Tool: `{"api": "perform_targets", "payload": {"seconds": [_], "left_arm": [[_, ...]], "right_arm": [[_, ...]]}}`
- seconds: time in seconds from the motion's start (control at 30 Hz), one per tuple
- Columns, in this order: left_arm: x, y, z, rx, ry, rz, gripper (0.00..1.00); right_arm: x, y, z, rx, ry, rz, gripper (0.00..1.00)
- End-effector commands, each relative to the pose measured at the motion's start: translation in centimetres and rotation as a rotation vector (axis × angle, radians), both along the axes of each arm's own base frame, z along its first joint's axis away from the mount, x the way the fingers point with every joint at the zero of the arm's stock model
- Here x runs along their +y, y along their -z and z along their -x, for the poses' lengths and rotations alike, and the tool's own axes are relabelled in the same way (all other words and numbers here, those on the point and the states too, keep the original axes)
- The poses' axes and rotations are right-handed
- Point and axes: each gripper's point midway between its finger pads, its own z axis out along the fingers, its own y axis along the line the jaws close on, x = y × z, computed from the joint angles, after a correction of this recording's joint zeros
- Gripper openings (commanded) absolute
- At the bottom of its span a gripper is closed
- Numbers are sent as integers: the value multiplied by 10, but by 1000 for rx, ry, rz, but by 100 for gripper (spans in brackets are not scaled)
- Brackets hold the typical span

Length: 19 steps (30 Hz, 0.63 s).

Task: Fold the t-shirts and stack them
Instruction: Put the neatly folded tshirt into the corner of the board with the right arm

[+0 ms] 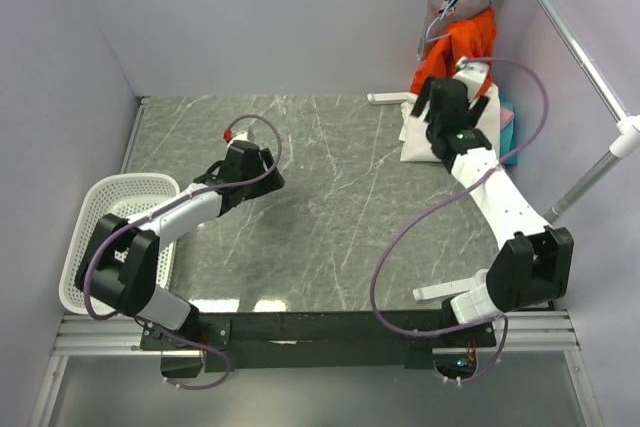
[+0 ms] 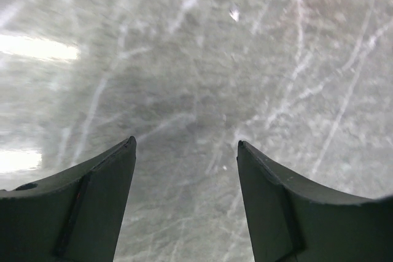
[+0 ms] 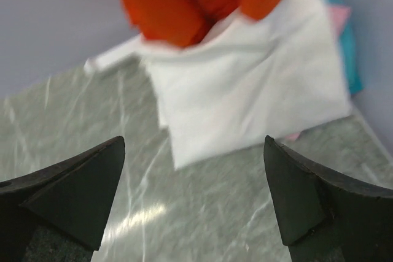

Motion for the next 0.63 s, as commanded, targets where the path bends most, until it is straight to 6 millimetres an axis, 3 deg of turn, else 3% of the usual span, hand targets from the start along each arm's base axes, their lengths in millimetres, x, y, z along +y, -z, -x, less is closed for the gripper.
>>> {"api": "perform_targets", "payload": {"seconds": [0.0,0.03,0.13,0.3,0.43,0.47,0.6], "left_arm": [[17,-37,-16,-103,-71,-74,72],[20,-46,-18,-126,-85,-80,72],[38,-58,-19,-157,-154,-130,72],[58,-77,-10,-211,-224,-159,72],[72,-94,5,-297,-263,-130,71],[73,-96,7,-309,-260,-123,71],[84,-97,17,-369,-279,-129,72]], "right_arm": [[66,28,18,48,-256,-48,100],[83,32,24,60,-328,-59,100],[109,45,47,70,-414,-67,100],[129,68,85,78,-507,-85,100],[135,84,107,71,-563,-100,100],[134,96,114,91,-568,-97,100],[124,106,120,80,-544,-66,100]]}}
